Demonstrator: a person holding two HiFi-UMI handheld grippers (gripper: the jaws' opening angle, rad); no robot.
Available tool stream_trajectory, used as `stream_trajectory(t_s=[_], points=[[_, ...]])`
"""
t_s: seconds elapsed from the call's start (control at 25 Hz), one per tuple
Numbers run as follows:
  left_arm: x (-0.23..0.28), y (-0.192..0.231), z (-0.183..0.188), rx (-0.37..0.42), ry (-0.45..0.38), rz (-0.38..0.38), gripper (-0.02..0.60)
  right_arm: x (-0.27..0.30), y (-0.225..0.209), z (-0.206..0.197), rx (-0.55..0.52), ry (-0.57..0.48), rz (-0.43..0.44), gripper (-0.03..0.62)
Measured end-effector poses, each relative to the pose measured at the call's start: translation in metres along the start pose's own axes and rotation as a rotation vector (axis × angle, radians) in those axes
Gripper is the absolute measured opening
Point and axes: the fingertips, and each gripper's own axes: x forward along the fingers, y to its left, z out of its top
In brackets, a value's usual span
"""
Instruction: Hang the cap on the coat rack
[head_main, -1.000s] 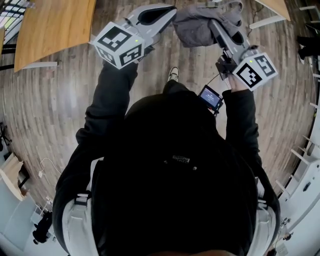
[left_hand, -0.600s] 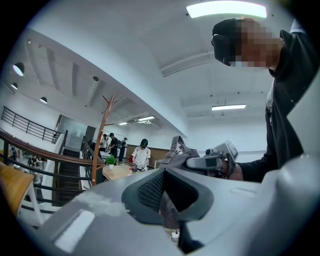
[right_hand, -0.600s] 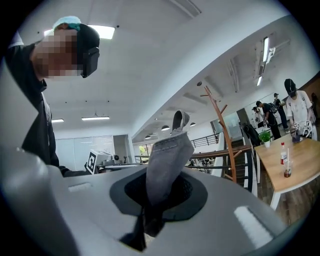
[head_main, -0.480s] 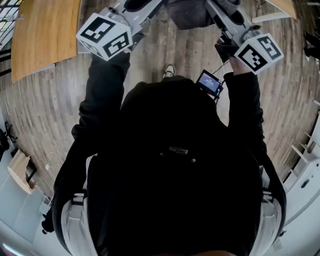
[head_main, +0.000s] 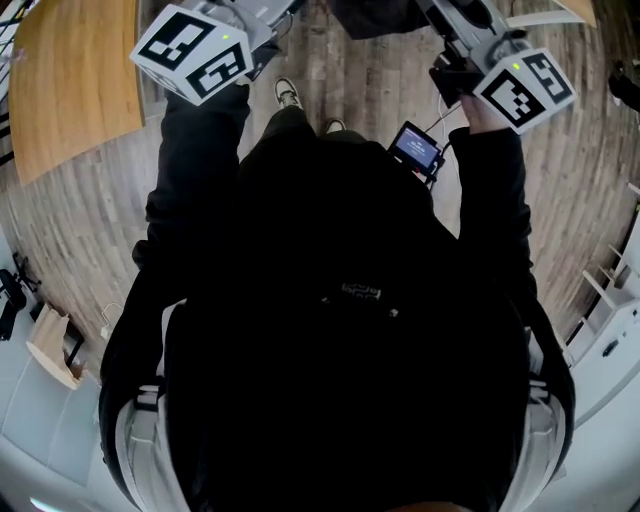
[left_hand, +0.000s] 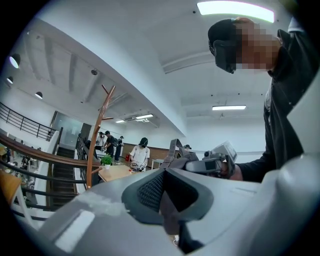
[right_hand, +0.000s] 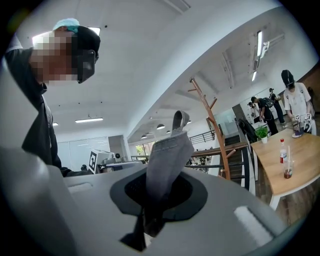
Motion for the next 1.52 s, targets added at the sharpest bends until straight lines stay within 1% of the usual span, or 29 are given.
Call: stream_trajectory(t_s=[0.08, 0.16, 0.28, 0.36, 0.44, 0.6, 0.72, 0.88, 1.08, 1.28, 1.4, 1.52], points=[[0.005, 0.018, 0.022, 0.014, -0.007, -0.027, 0.003, 0.018, -0.002, 0.022, -0.021, 0.001, -0.007, 0.048], [0.016, 0.057, 0.032, 0.017, -0.013, -0.06, 0.003, 0.053, -0.019, 0.036, -0.039, 0.009, -0.02, 0.048], [0.04, 0.137, 0.016, 0.012, 0.005, -0.1, 0.003, 0.115, -0.068, 0.036, -0.042, 0.011, -0.041, 0.048], [0.045, 0.182, 0.013, 0.013, 0.012, -0.112, 0.003, 0.149, -0.092, 0.041, -0.041, 0.002, -0.06, 0.048], [0.038, 0.215, 0.025, 0.013, 0.001, -0.127, 0.003, 0.179, -0.101, 0.053, -0.044, -0.008, -0.085, 0.048], [0.029, 0.264, 0.048, -0.001, -0.01, -0.152, 0.003, 0.225, -0.106, 0.076, -0.055, -0.016, -0.119, 0.048], [0.056, 0.288, 0.043, -0.024, -0.017, -0.169, 0.003, 0.232, -0.137, 0.081, -0.061, -0.02, -0.132, 0.048], [0.097, 0.299, 0.025, -0.045, -0.016, -0.186, 0.003, 0.225, -0.179, 0.077, -0.05, -0.024, -0.149, 0.048], [0.113, 0.315, 0.02, -0.056, -0.015, -0.189, 0.003, 0.235, -0.202, 0.09, -0.057, -0.038, -0.147, 0.048], [0.127, 0.345, 0.034, -0.039, -0.008, -0.144, 0.003, 0.253, -0.229, 0.111, -0.056, -0.057, -0.106, 0.048], [0.152, 0.379, 0.036, -0.036, -0.009, -0.11, 0.003, 0.268, -0.269, 0.121, -0.042, -0.068, -0.079, 0.048], [0.176, 0.41, 0.032, -0.028, -0.02, -0.065, 0.003, 0.283, -0.307, 0.122, -0.039, -0.062, -0.049, 0.048]])
